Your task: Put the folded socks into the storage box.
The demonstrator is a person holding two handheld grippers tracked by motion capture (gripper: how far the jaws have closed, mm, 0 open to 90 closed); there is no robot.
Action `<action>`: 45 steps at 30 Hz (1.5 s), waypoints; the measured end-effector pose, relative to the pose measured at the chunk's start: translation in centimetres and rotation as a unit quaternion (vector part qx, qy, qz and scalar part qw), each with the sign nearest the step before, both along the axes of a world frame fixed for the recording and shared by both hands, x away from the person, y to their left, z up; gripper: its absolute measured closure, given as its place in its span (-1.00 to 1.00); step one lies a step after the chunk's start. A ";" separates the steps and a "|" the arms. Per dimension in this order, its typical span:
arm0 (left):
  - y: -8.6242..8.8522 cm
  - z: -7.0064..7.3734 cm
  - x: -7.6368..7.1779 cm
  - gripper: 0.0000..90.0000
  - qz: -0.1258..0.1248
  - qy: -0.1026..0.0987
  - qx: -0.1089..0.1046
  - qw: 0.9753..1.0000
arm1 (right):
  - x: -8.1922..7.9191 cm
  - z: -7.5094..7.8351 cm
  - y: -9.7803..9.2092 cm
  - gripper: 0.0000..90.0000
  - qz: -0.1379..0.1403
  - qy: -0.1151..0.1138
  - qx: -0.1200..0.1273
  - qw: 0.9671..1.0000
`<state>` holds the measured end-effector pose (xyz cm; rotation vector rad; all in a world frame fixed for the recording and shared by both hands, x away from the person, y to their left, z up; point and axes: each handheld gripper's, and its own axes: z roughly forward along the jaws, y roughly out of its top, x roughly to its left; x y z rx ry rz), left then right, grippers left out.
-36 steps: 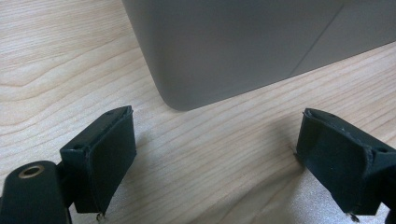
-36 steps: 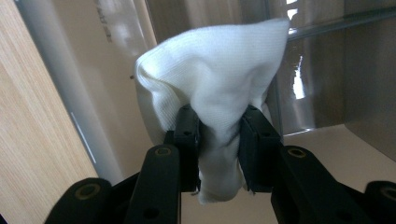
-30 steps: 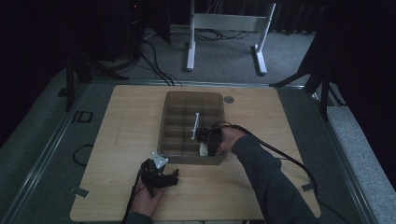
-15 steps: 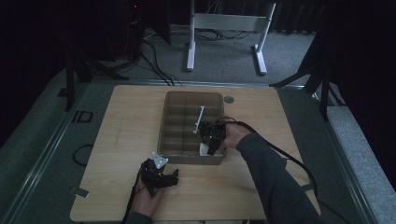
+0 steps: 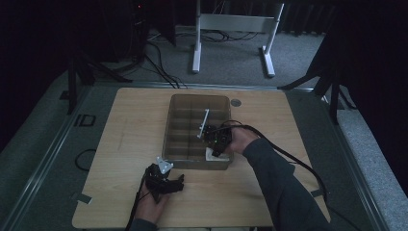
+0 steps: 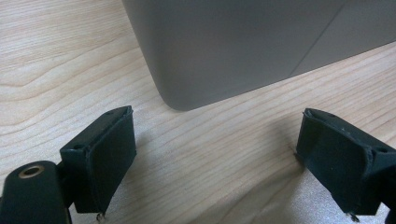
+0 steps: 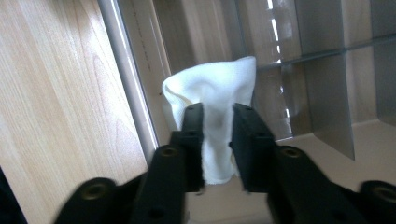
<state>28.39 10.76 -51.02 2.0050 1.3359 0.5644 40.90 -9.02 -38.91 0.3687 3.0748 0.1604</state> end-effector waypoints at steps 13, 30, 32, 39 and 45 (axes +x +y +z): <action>0.0 0.0 0.0 -0.73 -0.001 0.001 0.002 1.000 | -0.1 -0.9 0.5 1.00 0.011 -0.016 -0.025 0.999; 0.0 0.0 0.0 -0.73 0.000 0.000 0.000 1.000 | 0.1 -2.3 0.9 1.00 0.009 -0.007 -0.051 0.999; 0.0 0.0 0.0 -0.73 0.000 0.000 0.000 1.000 | 0.1 -2.5 0.9 1.00 0.009 -0.005 -0.052 0.999; 0.0 0.0 0.0 -0.73 0.000 0.000 0.000 1.000 | 0.1 -3.0 1.1 1.00 0.008 -0.003 -0.058 0.998; 0.0 0.0 0.0 -0.73 0.000 0.000 0.000 1.000 | 0.1 -3.5 1.3 1.00 0.008 0.000 -0.064 0.998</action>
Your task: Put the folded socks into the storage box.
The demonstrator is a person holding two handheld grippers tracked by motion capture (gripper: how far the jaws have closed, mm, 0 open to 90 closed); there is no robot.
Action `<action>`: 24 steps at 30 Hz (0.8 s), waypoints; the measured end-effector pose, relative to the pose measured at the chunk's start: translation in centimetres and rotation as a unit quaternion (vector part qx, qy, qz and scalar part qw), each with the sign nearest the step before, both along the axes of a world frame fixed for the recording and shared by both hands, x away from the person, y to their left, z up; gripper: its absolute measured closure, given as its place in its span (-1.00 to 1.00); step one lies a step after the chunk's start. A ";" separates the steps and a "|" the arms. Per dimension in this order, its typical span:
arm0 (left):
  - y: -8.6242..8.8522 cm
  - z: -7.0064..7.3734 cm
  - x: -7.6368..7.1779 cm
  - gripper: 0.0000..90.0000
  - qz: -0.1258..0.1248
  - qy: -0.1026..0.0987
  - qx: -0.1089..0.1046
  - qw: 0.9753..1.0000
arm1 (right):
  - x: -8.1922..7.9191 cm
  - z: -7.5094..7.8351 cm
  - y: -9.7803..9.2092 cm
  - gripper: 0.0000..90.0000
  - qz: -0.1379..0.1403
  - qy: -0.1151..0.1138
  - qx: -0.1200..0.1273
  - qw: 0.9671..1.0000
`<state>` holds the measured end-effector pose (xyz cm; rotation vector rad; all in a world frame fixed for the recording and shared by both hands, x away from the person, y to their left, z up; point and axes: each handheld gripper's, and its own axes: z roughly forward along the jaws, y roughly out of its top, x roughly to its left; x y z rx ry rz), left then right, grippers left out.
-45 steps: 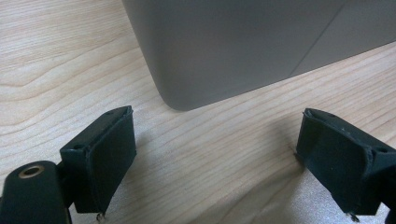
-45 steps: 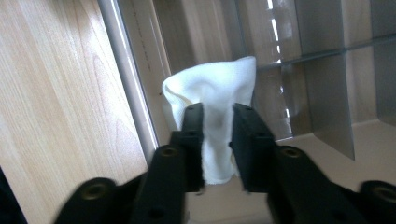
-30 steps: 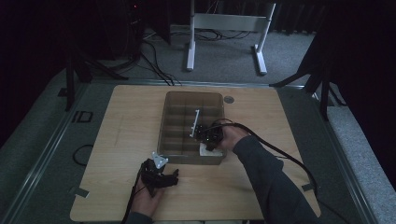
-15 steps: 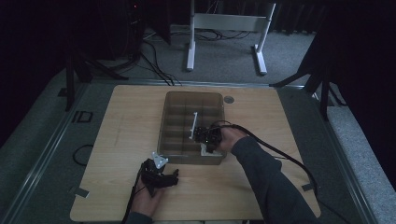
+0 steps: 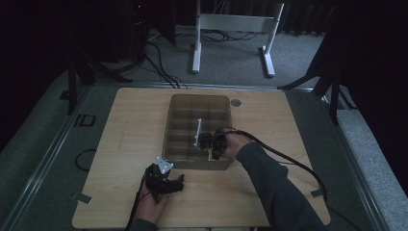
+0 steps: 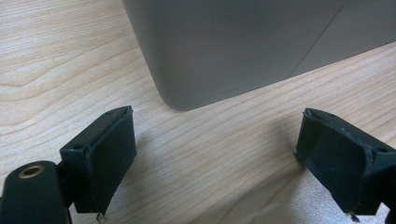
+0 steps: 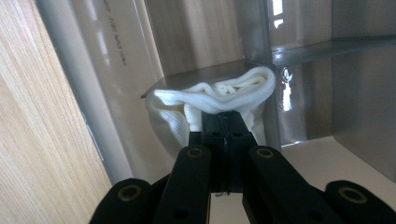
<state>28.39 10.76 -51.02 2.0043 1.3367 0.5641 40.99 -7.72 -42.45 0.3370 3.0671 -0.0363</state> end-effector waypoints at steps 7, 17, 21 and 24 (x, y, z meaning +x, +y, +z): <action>0.0 0.0 0.0 -0.73 0.000 0.000 0.000 1.000 | 0.2 -0.6 0.1 1.00 -0.003 0.006 -0.005 1.000; 0.0 0.0 0.0 -0.73 0.000 0.000 -0.001 1.000 | 0.7 -2.1 0.1 1.00 -0.011 0.023 -0.006 1.000; 0.0 0.0 0.0 -0.73 0.000 0.000 0.000 1.000 | 1.1 -2.3 -0.1 1.00 -0.022 0.035 0.002 0.999; 0.0 0.0 0.0 -0.73 0.000 0.000 0.000 1.000 | 1.2 -2.4 -0.1 1.00 -0.023 0.037 -0.001 0.999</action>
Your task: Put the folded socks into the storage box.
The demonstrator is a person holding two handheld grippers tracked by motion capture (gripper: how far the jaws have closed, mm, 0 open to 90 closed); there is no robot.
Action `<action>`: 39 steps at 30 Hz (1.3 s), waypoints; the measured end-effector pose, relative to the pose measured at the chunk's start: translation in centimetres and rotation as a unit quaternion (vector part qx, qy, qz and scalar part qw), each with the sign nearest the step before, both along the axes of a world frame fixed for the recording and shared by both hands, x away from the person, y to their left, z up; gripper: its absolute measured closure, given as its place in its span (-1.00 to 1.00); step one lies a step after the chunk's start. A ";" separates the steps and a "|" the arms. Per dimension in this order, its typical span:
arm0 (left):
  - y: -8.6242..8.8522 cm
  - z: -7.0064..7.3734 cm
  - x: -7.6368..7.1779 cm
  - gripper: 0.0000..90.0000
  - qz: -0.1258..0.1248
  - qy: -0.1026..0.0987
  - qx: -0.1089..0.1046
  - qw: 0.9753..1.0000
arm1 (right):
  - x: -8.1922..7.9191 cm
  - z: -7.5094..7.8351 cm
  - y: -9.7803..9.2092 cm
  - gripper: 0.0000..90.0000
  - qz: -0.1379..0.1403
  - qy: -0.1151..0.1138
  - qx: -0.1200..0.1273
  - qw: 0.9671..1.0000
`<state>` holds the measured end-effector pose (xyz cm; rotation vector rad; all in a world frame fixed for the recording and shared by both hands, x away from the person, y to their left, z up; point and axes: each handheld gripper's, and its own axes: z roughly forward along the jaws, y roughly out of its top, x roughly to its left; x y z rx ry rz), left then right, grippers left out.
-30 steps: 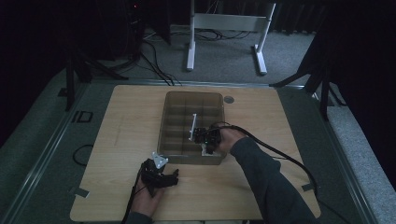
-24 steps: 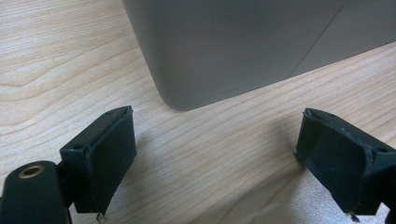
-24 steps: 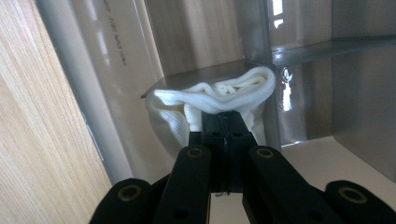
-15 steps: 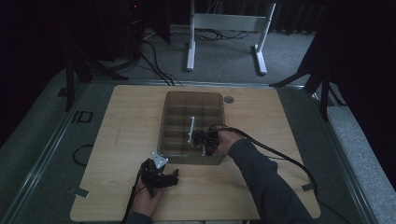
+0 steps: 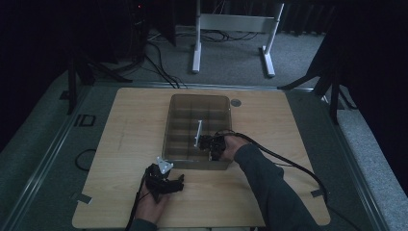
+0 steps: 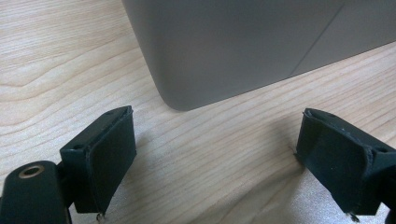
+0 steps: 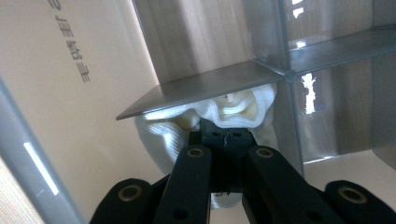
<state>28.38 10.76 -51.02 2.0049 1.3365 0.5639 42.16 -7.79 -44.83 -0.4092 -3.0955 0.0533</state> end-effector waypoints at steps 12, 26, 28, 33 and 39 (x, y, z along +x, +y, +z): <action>0.0 0.0 0.0 -0.73 0.000 0.000 0.000 1.000 | 0.2 -0.1 0.0 1.00 -0.012 0.006 0.000 1.000; 0.0 0.0 0.0 -0.73 0.000 0.000 0.000 1.000 | 0.0 -0.2 0.1 1.00 -0.020 0.001 -0.003 1.000; 0.0 0.0 0.0 -0.73 0.000 0.000 0.000 1.000 | -0.1 -0.1 0.0 1.00 -0.016 -0.001 -0.001 1.000; 0.0 0.0 0.0 -0.73 0.001 -0.001 -0.001 1.000 | -0.3 0.3 -0.2 0.86 -0.014 -0.012 0.004 1.000; 0.0 0.0 0.0 -0.73 0.000 0.000 0.000 1.000 | -0.6 1.5 -0.8 0.50 -0.015 -0.028 0.010 0.999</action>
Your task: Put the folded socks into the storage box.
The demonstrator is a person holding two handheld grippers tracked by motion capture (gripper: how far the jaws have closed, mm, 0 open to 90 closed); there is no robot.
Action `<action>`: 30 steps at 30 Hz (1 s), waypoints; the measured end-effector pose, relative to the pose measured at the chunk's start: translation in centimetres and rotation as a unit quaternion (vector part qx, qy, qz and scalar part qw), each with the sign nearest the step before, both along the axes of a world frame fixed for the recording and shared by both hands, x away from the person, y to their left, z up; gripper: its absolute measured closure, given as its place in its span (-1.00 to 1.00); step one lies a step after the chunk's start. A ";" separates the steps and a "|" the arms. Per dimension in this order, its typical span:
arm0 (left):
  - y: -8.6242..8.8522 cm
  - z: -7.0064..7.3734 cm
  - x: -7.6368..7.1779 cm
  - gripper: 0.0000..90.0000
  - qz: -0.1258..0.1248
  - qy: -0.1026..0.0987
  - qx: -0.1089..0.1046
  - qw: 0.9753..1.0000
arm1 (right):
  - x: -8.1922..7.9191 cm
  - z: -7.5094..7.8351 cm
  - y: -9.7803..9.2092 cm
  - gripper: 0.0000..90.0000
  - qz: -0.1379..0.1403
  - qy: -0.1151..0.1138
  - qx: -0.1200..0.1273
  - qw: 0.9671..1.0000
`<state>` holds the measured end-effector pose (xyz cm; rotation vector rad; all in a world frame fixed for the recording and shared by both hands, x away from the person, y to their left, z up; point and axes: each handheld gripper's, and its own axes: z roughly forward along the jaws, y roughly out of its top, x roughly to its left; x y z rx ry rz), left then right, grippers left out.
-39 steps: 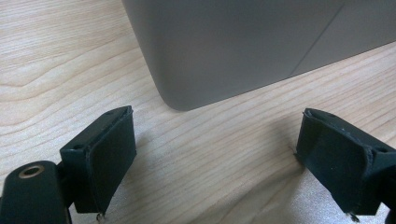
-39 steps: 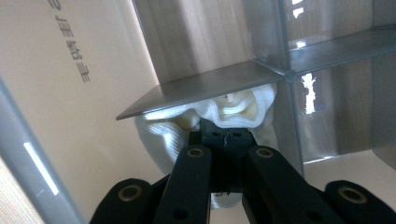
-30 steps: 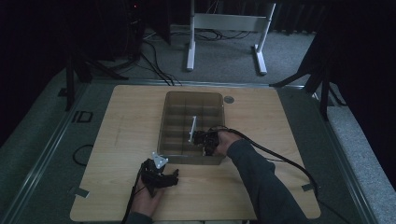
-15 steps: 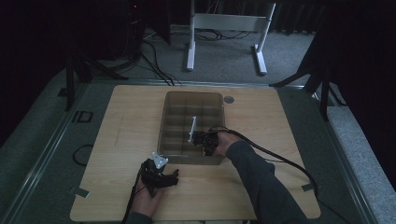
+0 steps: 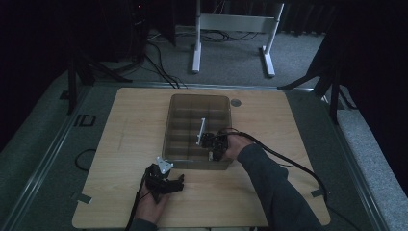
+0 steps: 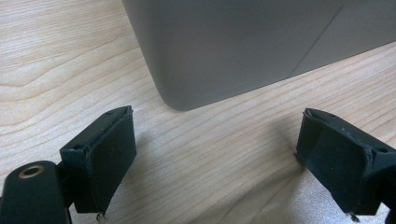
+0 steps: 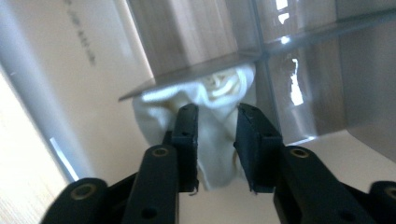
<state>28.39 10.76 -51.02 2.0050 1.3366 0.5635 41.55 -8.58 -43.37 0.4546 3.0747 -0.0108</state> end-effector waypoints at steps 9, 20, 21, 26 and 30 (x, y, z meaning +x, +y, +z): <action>0.0 0.0 0.0 -0.73 0.001 -0.001 -0.001 1.000 | -0.5 1.0 -0.7 0.33 0.003 -0.015 0.030 0.999; 0.0 0.0 0.0 -0.73 0.000 -0.001 0.000 1.000 | -1.1 2.5 -1.6 0.22 -0.005 -0.032 0.069 0.997; 0.0 0.0 0.0 -0.73 0.000 -0.001 0.000 1.000 | -1.1 2.6 -1.7 0.21 -0.006 -0.035 0.073 0.997; 0.0 0.0 0.0 -0.73 0.000 0.000 0.000 1.000 | -1.5 3.4 -1.9 0.14 -0.009 -0.057 0.098 0.994; 0.0 0.0 0.0 -0.73 0.000 0.000 0.000 1.000 | -1.8 3.6 -2.1 0.12 -0.015 -0.070 0.115 0.991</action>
